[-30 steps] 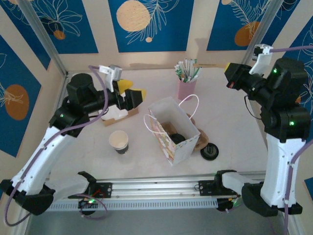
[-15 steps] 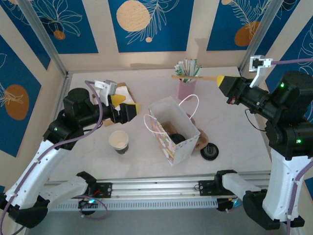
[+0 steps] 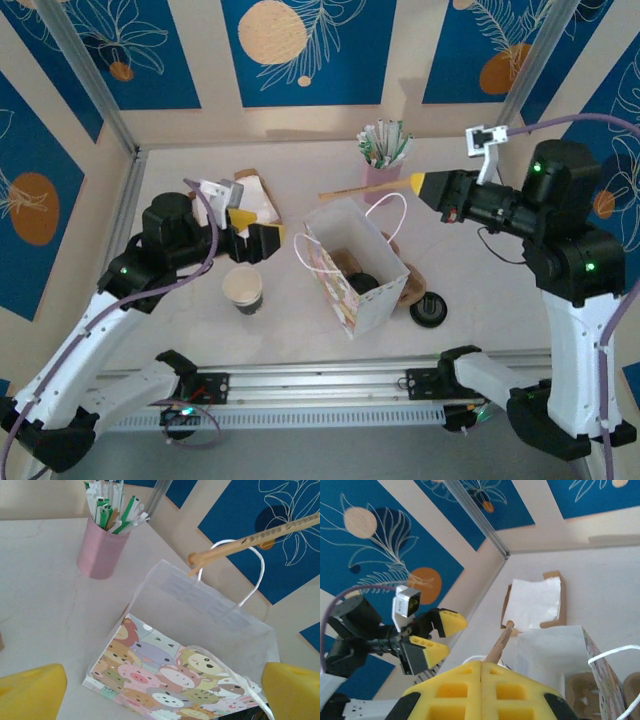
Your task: Pack the takeout coffee
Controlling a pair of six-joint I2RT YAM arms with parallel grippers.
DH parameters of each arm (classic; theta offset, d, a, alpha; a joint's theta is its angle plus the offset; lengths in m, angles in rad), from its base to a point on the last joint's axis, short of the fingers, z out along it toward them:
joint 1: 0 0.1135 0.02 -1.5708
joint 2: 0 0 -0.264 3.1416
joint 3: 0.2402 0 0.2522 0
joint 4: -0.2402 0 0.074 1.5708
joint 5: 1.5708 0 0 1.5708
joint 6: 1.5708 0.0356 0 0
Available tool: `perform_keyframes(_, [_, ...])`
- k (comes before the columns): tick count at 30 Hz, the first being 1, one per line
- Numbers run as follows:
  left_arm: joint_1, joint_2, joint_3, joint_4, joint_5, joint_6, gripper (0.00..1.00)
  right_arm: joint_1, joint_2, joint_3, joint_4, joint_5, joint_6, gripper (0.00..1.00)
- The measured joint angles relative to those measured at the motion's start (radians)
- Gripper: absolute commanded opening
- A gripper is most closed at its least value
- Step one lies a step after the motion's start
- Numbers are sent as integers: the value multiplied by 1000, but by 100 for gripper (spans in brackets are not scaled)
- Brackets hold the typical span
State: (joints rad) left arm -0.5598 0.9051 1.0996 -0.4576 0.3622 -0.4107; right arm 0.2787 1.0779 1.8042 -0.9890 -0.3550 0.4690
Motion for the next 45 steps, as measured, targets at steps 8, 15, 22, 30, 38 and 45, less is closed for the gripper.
perform_keyframes(8, [0,-1,-27,0,-2,1,100,164,91,21,-106,227,-68,1])
perform_keyframes(15, [0,5,-33,0,-29,2,100,194,90,53,-160,330,-105,1])
perform_keyframes(22, [0,32,-33,0,-42,2,100,246,133,53,-185,355,-121,0])
perform_keyframes(30, [0,45,-33,0,-61,2,100,354,243,53,-201,404,-122,0])
perform_keyframes(38, [0,46,-33,0,-79,2,100,448,334,31,-190,475,-121,0])
perform_keyframes(45, [0,44,-37,-1,-93,2,100,462,379,-76,-141,495,-107,0])
